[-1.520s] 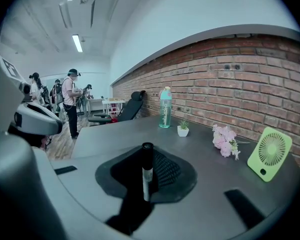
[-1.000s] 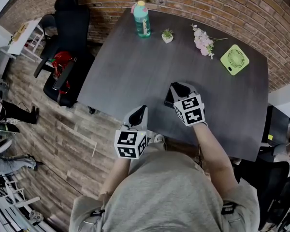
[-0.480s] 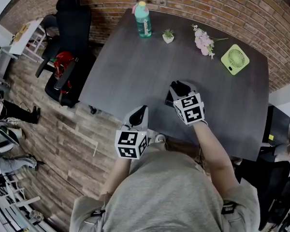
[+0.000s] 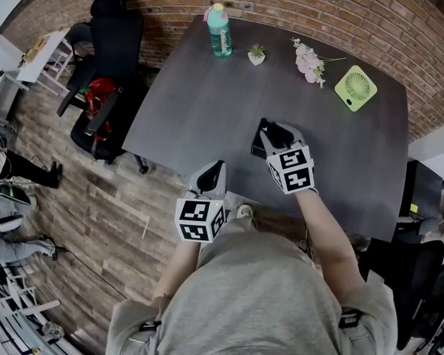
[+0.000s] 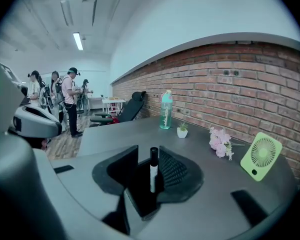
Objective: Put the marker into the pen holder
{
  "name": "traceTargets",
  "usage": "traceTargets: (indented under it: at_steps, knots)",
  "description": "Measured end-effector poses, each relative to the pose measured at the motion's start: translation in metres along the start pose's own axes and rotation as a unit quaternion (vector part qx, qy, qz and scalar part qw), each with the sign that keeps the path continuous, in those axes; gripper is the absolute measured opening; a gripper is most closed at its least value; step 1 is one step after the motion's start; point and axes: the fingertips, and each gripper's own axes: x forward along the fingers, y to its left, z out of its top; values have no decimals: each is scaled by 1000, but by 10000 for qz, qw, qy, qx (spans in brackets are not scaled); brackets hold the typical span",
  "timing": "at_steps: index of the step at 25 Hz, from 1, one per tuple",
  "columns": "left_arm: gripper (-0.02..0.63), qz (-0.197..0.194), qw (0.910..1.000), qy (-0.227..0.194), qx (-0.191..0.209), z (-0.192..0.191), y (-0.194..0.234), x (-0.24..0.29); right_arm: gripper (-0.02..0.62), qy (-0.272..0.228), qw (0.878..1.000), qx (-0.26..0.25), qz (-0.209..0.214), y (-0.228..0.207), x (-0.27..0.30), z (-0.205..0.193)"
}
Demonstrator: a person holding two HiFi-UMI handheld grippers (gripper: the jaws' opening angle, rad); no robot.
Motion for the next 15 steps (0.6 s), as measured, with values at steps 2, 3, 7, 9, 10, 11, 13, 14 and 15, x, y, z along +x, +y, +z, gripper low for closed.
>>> traceTargets:
  at_steps: [2,3,7,9,10,11,13,14,15]
  knots:
    - [18,-13,10000,-31,3,-1,-6,-6,120,-152,9999,4,-21,5,-15,4]
    - [18,-23,10000,-45,7,-1,-10,-10,120,-236,9997,10,-21,8,-24,6]
    - [18,-88,9999,-99,49,-5,-28,-26,84,-550,9984,118,2,24,-61,10]
    - [18,-123,9998,-125,73,-7,-37,-36,59,-691,9974,200,-14,31,-80,11]
    - [18,-140,9998,-137,86,-9,-43,-41,52,-757,9969,225,-26,35,-90,12]
    - [18,-154,9997,-148,100,-11,-48,-46,43,-820,9963,242,-37,38,-100,11]
    - [18,-164,9997,-164,125,-16,-58,-58,30,-938,9952,268,-59,44,-119,9]
    - [18,-161,9996,-172,135,-18,-63,-64,25,-996,9946,280,-73,47,-128,8]
    - [18,-157,9996,-181,143,-21,-67,-69,18,-1053,9940,289,-88,50,-137,7]
